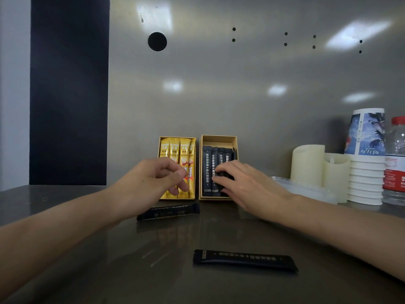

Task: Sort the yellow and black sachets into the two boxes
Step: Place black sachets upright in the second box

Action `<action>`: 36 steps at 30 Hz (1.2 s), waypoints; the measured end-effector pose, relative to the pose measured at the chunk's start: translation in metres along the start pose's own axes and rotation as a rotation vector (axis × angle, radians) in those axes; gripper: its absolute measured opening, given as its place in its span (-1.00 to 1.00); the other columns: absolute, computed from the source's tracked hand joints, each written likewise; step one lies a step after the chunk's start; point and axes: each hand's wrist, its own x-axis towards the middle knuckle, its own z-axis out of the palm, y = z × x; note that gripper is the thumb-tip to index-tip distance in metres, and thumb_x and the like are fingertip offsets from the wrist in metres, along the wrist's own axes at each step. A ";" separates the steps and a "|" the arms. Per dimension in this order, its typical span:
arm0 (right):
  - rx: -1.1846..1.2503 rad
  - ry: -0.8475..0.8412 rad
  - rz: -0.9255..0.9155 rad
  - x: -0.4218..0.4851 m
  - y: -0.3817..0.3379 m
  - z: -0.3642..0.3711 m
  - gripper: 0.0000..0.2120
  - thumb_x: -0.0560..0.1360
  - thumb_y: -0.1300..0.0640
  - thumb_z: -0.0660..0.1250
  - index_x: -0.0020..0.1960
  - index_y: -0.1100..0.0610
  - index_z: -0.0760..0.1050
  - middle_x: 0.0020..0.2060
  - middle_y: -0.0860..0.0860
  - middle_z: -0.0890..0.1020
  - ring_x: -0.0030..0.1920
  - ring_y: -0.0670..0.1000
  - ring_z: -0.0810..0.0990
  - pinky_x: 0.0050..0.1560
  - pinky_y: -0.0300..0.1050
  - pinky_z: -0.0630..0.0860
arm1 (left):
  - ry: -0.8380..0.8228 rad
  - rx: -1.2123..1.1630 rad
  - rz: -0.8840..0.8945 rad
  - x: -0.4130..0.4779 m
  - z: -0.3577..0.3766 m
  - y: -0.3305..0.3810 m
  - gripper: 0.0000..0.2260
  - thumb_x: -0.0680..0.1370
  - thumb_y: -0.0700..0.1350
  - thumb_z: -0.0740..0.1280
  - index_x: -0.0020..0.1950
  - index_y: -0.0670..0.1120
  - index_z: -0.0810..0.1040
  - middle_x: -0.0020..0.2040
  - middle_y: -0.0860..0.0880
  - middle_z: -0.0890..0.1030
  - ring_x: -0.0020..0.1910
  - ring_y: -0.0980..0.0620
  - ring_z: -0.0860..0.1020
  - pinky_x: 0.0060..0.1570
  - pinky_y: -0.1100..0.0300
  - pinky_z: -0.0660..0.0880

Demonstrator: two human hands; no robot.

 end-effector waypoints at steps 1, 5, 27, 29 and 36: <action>0.005 0.006 0.001 0.000 -0.001 -0.001 -0.59 0.47 0.16 0.50 0.31 0.12 0.56 0.24 0.12 0.58 0.22 0.11 0.58 0.07 0.05 0.65 | -0.004 0.002 0.003 0.000 0.000 0.000 -0.83 0.66 -0.02 0.24 0.09 0.01 0.62 -0.06 0.07 0.74 -0.12 0.14 0.67 -0.13 0.29 0.44; 0.027 0.023 0.006 -0.001 -0.003 -0.006 -0.61 0.49 0.14 0.46 0.30 0.11 0.55 0.23 0.09 0.58 0.21 0.09 0.57 0.11 0.03 0.63 | -0.009 -0.004 0.015 0.000 -0.001 -0.001 -0.85 0.66 -0.04 0.25 0.09 0.02 0.62 -0.06 0.06 0.74 -0.12 0.16 0.67 -0.14 0.32 0.44; 1.298 -0.896 0.126 0.015 -0.034 -0.121 -0.69 0.45 0.24 0.54 0.17 0.14 0.60 -0.14 0.00 0.63 -0.23 0.03 0.50 -0.24 -0.29 0.44 | -0.223 0.479 0.041 0.002 -0.005 -0.019 -0.96 0.56 0.00 0.43 -0.02 0.09 0.66 -0.15 0.16 0.64 -0.14 0.19 0.60 -0.15 0.35 0.47; 1.313 -0.907 0.127 0.015 -0.033 -0.120 -0.72 0.46 0.25 0.53 0.15 0.13 0.61 -0.16 -0.03 0.62 -0.22 0.01 0.50 -0.23 -0.29 0.45 | -0.168 0.317 0.011 0.003 -0.005 -0.018 -0.92 0.58 -0.01 0.41 -0.01 0.01 0.64 -0.18 0.09 0.66 -0.20 0.14 0.62 -0.13 0.24 0.55; 1.412 -0.825 0.196 0.011 -0.021 -0.107 -0.93 0.62 0.18 0.33 0.00 0.18 0.52 -0.15 0.08 0.66 -0.21 0.03 0.62 -0.08 -0.20 0.56 | -0.235 -0.197 -0.126 -0.004 -0.005 -0.007 -0.77 0.67 -0.02 0.24 0.17 -0.18 0.45 -0.08 -0.18 0.73 -0.27 -0.13 0.71 -0.47 0.12 0.60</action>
